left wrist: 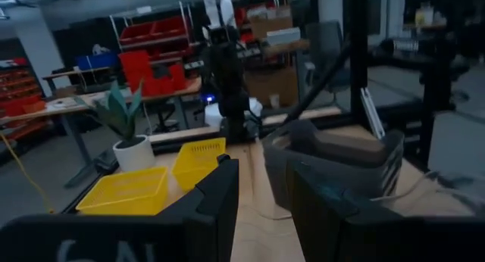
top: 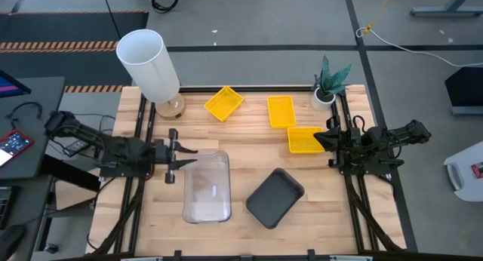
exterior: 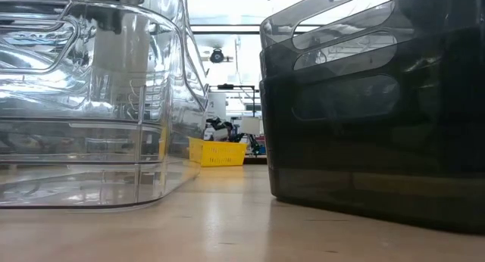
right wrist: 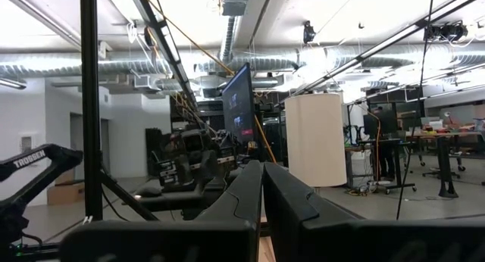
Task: Stack baskets by color
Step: Stack the bottom right yellow bin into the top yellow bin
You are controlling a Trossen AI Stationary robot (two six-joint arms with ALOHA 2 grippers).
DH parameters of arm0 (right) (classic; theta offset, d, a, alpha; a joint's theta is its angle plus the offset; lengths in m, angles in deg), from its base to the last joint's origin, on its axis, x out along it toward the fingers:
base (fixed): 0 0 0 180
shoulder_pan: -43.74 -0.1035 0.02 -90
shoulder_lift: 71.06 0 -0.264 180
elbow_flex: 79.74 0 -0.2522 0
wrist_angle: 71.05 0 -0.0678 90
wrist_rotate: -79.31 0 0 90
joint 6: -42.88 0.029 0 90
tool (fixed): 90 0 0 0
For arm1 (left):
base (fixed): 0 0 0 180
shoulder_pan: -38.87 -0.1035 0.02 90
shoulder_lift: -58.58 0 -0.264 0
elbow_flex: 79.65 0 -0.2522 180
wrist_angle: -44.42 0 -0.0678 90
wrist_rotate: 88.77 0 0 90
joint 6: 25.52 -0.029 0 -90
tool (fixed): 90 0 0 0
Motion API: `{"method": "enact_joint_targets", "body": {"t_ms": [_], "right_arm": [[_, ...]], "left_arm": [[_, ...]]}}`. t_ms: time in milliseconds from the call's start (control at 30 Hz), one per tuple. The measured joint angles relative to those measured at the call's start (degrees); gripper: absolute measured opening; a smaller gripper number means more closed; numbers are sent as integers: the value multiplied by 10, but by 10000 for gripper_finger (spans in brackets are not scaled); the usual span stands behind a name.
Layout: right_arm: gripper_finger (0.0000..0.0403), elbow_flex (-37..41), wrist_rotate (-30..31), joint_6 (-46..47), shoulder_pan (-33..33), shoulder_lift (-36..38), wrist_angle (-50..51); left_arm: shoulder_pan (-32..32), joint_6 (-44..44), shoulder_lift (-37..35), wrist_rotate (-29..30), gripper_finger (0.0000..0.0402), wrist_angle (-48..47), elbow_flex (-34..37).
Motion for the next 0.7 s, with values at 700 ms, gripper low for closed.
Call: {"method": "enact_joint_targets", "body": {"t_ms": [700], "right_arm": [[23,0,0,0,0,0,0]], "left_arm": [[0,43,-124,-4,117,21,46]]}}
